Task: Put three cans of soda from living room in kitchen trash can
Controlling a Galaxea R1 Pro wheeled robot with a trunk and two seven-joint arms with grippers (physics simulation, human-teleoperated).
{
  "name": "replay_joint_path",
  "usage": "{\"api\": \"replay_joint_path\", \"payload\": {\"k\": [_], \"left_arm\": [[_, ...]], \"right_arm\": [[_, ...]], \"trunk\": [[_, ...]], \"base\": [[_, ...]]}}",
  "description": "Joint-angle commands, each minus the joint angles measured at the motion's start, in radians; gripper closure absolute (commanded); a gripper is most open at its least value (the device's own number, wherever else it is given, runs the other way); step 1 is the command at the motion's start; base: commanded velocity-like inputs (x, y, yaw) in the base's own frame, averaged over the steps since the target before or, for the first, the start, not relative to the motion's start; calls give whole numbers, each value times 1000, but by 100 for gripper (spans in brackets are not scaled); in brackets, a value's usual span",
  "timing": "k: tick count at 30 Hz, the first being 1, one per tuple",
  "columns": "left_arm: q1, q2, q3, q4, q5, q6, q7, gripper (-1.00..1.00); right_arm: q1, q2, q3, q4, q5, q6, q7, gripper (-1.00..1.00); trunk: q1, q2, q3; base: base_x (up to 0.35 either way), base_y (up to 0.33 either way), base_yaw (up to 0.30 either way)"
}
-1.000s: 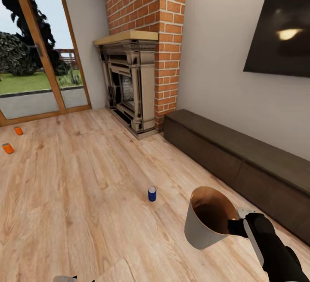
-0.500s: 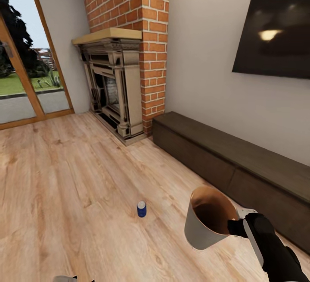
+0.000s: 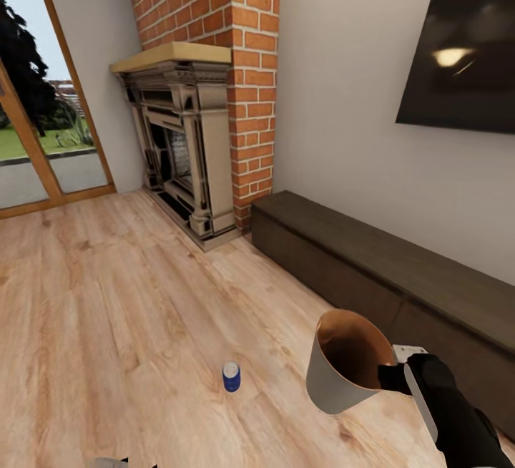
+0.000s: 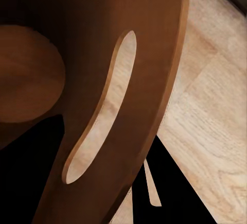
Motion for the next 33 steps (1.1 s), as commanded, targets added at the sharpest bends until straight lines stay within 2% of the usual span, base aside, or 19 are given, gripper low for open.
{"api": "replay_joint_path", "payload": {"k": [1, 6, 10, 14, 25, 33], "left_arm": [[0, 0, 0, 0, 0, 0, 0, -100], [0, 0, 0, 1, 0, 0, 0, -100], [0, 0, 0, 1, 0, 0, 0, -100], [0, 0, 0, 2, 0, 0, 0, -100], [0, 0, 0, 3, 0, -1, 1, -100], [0, 0, 0, 3, 0, -4, 2, -100]], "right_arm": [[0, 0, 0, 0, -12, -1, 7, 100], [0, 0, 4, 22, -4, -2, 0, 100], [0, 3, 6, 38, 49, -3, -2, 100], [0, 4, 8, 53, 70, -3, -2, 100], [0, 6, 8, 58, 73, -3, -2, 100], [0, 8, 8, 58, 73, -3, -2, 100]], "trunk": [[0, 0, 0], [0, 0, 0], [0, 0, 0], [0, 0, 0], [0, 0, 0], [0, 0, 0]], "base": [[343, 0, -1], [343, 0, 0], [298, 0, 0], [74, 0, 0], [143, 0, 0], [33, 0, 0]]}}
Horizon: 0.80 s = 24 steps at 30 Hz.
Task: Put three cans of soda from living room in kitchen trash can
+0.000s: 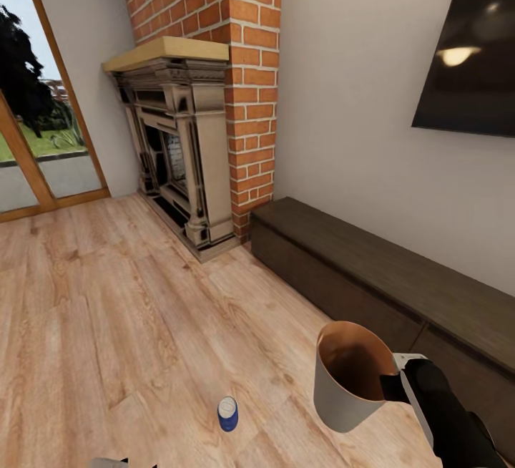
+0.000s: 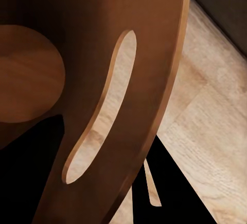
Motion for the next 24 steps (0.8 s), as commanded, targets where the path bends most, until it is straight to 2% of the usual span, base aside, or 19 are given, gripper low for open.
{"api": "replay_joint_path", "payload": {"k": [1, 4, 6, 7, 8, 9, 10, 11, 12, 15, 17, 24], "left_arm": [[0, 0, 0, 0, 0, 0, 0, -100], [0, -1, -2, 4, -1, 1, 9, -100], [0, -4, -6, -1, 1, 2, 54, -100], [0, -25, -13, -36, 3, 4, 169, -100], [0, -39, -17, -51, 3, 4, 223, -100], [0, -97, -36, -77, 1, 4, 403, -100], [-2, -116, -45, -81, 0, 3, 466, -100], [-10, -144, -72, -78, -2, 2, 579, -100], [-22, -162, -111, -65, -3, 0, 663, -100], [-50, -180, -173, -5, -4, -3, 753, -100], [-61, -185, -194, 36, -4, -6, 783, -100], [-72, -178, -212, 88, -5, -95, 811, -100]], "right_arm": [[0, 0, 0, 0, -8, -1, 6, 100], [0, 1, 0, 0, -8, -1, 6, 100], [0, 1, 0, 0, -8, -2, 6, 100], [0, 2, 0, 0, -8, -2, 6, 100], [0, 2, 0, 1, -8, -2, 6, 100], [0, 2, 0, 3, -8, -2, 6, 100], [0, 2, 1, 5, -8, -2, 6, 100], [0, 2, 1, 11, -8, -3, 6, 100], [0, 2, 1, 19, -8, -3, 6, 100], [0, 2, 2, 30, -8, -5, 5, 100], [0, 2, 2, 34, -8, -5, 5, 100], [0, 2, 2, 39, -8, -6, 5, 100]], "trunk": [[0, 0, 0], [0, 0, 0], [0, 0, 0], [0, 0, 0], [0, 0, 0], [0, 0, 0], [0, 0, 0], [0, 0, 0], [0, 0, 0], [0, 0, 0], [0, 0, 0], [0, 0, 0]], "base": [[3, 0, 0], [1, 0, 0], [0, 0, 0], [0, 0, 0], [0, 0, 0], [0, 0, 0], [0, 0, 0], [0, 0, 0], [0, 0, 0], [0, 0, 0], [0, 0, 0], [0, 0, 0]]}}
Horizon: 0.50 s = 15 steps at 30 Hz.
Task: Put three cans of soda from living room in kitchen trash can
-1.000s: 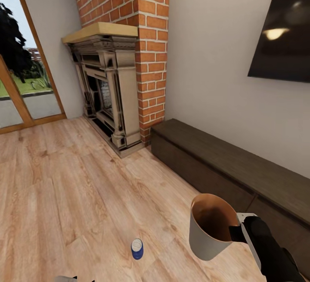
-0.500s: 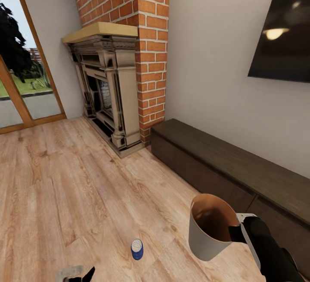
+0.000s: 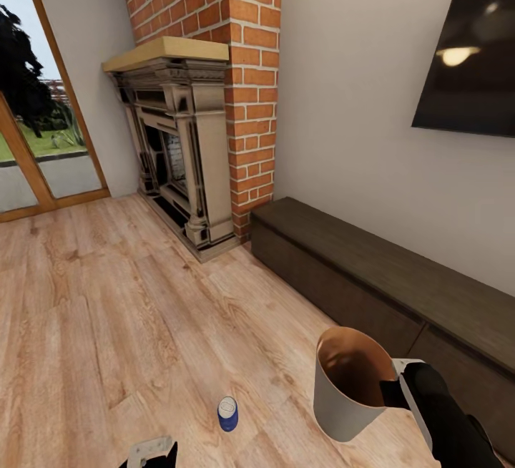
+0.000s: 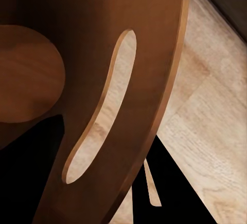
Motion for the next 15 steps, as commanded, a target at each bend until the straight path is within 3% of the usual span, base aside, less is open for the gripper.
{"api": "replay_joint_path", "payload": {"k": [1, 7, 15], "left_arm": [[0, 1, -1, 3, 0, -8, 1, -100], [-1, 5, -2, 7, 0, -20, 2, -100], [-1, 7, -2, 7, 0, -24, 2, -100]], "right_arm": [[0, 0, 0, 0, -8, -1, 8, 100], [0, 0, 0, 0, -8, -1, 9, 100], [0, 0, 0, 0, -8, -1, 10, 100]], "trunk": [[0, 0, 0], [0, 0, 0], [0, 0, 0]], "base": [[0, 0, 0], [0, 0, -12], [0, 0, -194]]}}
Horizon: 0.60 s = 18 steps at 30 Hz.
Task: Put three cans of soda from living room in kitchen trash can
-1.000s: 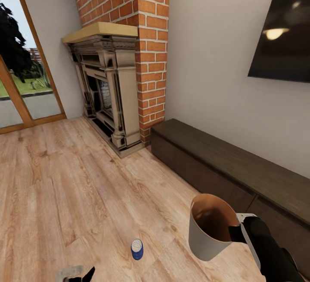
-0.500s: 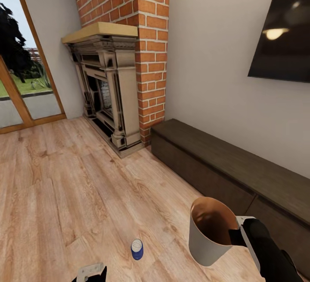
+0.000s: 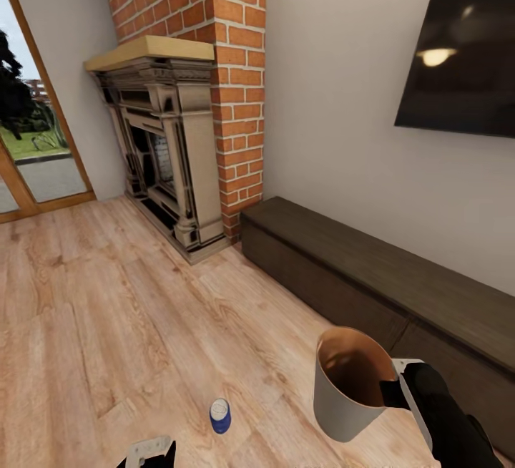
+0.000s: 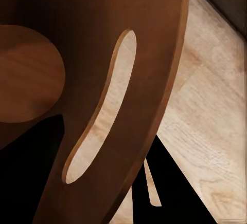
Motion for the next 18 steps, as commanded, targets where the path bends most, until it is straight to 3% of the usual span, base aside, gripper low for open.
{"api": "replay_joint_path", "payload": {"k": [1, 7, 18], "left_arm": [[0, 0, 0, 0, 0, 0, 0, -100], [0, 1, 0, 0, 0, 0, 0, -100], [0, 1, 0, -1, 0, -1, 0, -100]], "right_arm": [[0, 0, 0, 0, -9, -1, 8, 100], [0, 0, 0, 0, -9, -1, 8, 100], [0, 0, 0, 0, -9, -1, 8, 100]], "trunk": [[0, 0, 0], [0, 0, 0], [0, 0, 0]], "base": [[0, 0, -242], [0, 0, -165], [0, 0, -20]]}}
